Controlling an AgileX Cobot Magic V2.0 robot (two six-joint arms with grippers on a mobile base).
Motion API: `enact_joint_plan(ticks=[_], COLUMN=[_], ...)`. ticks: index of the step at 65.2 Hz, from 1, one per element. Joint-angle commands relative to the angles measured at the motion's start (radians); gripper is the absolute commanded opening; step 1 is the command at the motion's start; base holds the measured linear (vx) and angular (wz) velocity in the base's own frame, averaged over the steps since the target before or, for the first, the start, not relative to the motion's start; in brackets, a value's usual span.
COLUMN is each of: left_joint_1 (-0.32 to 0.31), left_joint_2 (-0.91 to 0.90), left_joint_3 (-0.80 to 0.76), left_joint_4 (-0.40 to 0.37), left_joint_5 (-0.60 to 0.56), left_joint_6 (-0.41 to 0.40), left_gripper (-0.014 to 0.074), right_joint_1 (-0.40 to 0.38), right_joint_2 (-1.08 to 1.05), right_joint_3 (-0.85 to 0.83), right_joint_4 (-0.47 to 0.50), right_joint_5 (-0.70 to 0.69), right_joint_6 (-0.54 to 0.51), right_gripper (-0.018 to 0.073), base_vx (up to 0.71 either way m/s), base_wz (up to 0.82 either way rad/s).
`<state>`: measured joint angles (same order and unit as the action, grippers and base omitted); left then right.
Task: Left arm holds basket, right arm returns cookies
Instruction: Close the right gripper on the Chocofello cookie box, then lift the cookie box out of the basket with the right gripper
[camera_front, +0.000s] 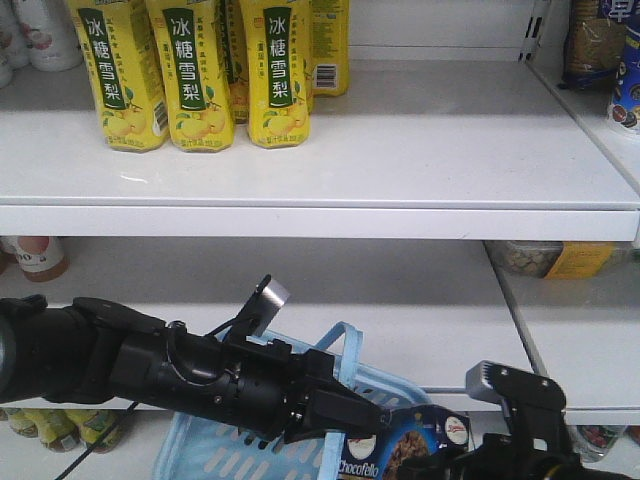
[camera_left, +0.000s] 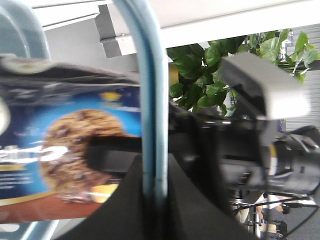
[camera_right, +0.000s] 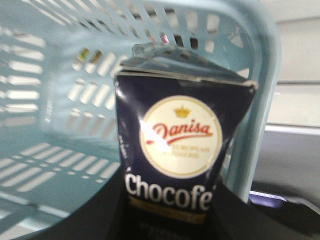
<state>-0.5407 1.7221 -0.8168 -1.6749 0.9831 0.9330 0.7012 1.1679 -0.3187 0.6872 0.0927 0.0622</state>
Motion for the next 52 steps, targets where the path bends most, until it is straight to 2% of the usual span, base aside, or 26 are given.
enact_joint_plan(ticks=[1,18,44,52], left_joint_1=[0.001,0.001,0.001,0.001], left_joint_2=[-0.05,-0.05,-0.05,-0.05], left_joint_3=[-0.022,-0.022,-0.022,-0.022], left_joint_4=[-0.061,-0.061,-0.061,-0.061], left_joint_5=[0.047,0.047,0.047,0.047], left_joint_6=[0.022,0.022,0.022,0.022], left_gripper=[-0.0006,-0.0006,-0.0006,-0.0006], right_joint_1=[0.001,0.0,-0.002,-0.058], right_joint_2=[-0.114,-0.327,-0.463,-0.483], right_joint_3=[0.002,0.012,0.012,0.012], right_joint_4=[0.001,-0.042,-0.25,-0.303], right_joint_5=[-0.063,-0.035,0.008,0.009], right_joint_6=[0.012,0.001,0.005,0.005], right_gripper=[0.0177,0.0177,0.0177,0.0177], base_vx=[0.0,0.0,0.0,0.0], base_wz=[0.0,0.0,0.0,0.0])
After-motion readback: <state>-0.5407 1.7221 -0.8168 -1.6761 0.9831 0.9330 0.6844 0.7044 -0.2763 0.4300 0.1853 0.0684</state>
